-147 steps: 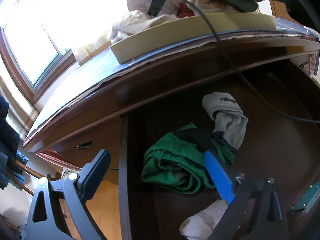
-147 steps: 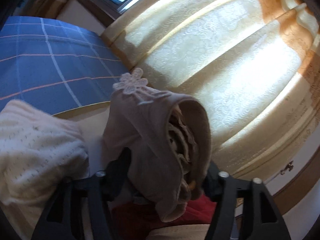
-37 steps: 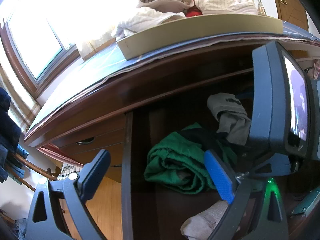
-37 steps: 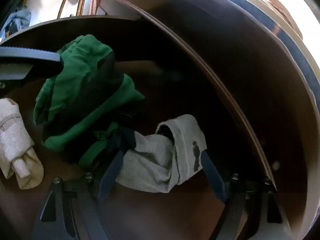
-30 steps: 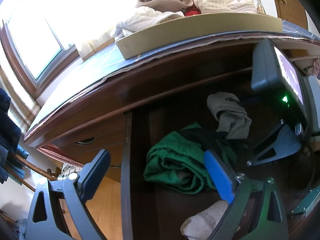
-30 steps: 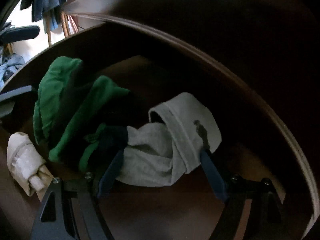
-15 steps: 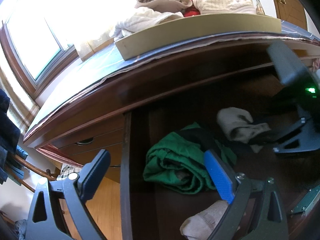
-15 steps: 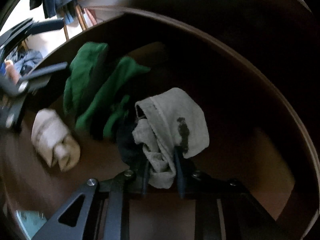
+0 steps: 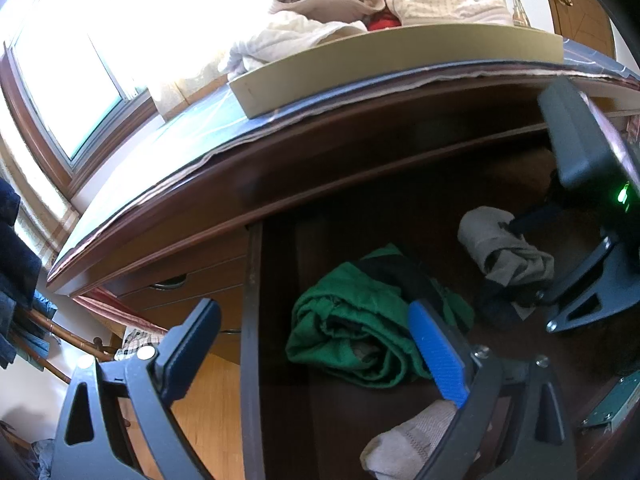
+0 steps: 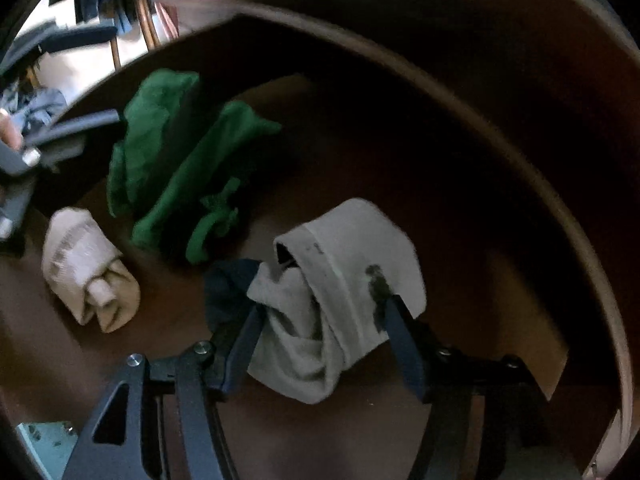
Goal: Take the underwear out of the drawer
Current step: 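Close the right gripper on the grey garment and lift it, then carry the grey garment with the right gripper over the tray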
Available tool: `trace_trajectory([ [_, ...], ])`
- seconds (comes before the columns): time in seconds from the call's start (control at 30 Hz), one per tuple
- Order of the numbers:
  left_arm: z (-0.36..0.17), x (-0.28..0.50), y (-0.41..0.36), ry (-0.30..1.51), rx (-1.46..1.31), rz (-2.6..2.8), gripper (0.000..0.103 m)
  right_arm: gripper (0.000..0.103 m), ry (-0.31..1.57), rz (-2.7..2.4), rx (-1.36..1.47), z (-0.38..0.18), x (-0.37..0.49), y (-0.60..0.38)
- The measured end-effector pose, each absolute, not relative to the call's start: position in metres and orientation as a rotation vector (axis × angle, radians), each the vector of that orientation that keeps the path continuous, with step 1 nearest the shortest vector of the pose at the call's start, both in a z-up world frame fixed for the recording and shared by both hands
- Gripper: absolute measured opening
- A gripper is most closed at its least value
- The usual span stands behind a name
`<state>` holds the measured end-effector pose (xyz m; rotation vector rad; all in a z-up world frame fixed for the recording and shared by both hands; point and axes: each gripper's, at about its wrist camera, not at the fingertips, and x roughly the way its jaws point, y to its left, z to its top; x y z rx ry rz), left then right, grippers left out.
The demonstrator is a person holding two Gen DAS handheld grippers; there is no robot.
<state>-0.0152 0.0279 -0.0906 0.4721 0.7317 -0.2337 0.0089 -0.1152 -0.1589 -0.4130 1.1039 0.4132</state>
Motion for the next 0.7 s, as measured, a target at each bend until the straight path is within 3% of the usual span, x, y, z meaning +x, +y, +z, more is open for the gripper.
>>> trace_trajectory([
  [0.03, -0.090, -0.015, 0.028, 0.732, 0.472, -0.234, 0.096, 0.062, 1.100, 0.413, -0.410, -0.159, 0.008, -0.114],
  [0.07, -0.091, -0.015, 0.028, 0.731, 0.472, -0.233, 0.096, 0.054, 1.110, 0.418, -0.400, -0.159, 0.008, -0.115],
  [0.1, -0.091, -0.015, 0.028, 0.732, 0.473, -0.233, 0.096, 0.039, 1.116, 0.418, -0.388, -0.158, 0.005, -0.114],
  [0.2, -0.091, -0.015, 0.028, 0.729, 0.472, -0.232, 0.096, 0.028, 1.145, 0.406, -0.351, -0.154, 0.007, -0.114],
  [0.37, -0.092, -0.015, 0.027, 0.728, 0.477, -0.228, 0.096, 0.025, 1.100, 0.399, -0.335, -0.132, 0.006, -0.110],
  [0.7, -0.092, -0.016, 0.026, 0.727, 0.478, -0.224, 0.096, 0.025, 0.845, 0.434, -0.234, -0.030, -0.051, -0.119],
])
